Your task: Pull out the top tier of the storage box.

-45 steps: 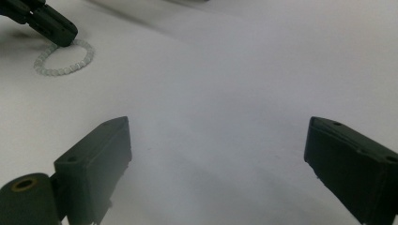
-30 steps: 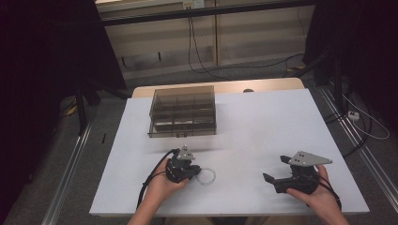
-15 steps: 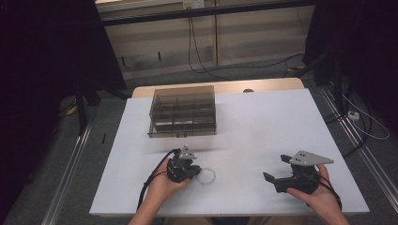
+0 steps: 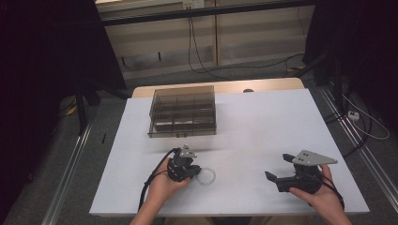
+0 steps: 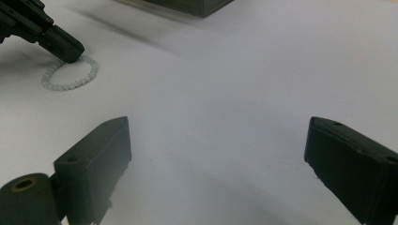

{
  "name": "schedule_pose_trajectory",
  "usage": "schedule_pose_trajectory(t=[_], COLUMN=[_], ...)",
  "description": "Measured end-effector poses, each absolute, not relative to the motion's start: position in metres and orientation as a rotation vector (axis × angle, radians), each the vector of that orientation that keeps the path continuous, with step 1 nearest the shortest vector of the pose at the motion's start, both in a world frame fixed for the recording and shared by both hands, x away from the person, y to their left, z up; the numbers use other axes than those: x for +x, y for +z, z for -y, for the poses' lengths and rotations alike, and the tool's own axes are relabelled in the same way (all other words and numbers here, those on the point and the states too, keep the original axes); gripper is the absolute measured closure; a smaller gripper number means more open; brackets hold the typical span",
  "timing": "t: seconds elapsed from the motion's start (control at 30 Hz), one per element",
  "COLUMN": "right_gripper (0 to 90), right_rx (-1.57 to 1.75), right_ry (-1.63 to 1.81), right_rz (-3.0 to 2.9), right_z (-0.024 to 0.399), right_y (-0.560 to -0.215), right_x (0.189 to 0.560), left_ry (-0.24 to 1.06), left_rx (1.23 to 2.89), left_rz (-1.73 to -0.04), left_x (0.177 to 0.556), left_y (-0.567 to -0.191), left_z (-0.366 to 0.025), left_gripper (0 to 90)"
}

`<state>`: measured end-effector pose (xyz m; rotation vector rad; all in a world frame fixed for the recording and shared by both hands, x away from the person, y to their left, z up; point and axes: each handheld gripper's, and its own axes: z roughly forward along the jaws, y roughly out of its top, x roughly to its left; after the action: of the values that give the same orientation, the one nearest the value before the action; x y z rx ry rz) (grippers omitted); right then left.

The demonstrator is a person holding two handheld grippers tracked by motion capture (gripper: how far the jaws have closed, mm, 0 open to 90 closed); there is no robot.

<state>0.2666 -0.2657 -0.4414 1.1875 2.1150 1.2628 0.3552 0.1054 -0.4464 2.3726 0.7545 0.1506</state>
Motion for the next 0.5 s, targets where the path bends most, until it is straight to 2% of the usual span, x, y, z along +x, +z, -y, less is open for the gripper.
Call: schedule_pose_trajectory(t=[0.5], right_gripper=[7.2], right_rx=[1.192], right_ry=[1.284], right_rz=[-2.086], right_z=[0.2727], right_y=[-0.4376], right_x=[0.2643], left_ry=[0.075], left_rx=[2.351], left_rz=[-0.785], left_x=[0.3613], left_y=[-0.4366], left_z=[-0.1094], left_gripper=[87.5])
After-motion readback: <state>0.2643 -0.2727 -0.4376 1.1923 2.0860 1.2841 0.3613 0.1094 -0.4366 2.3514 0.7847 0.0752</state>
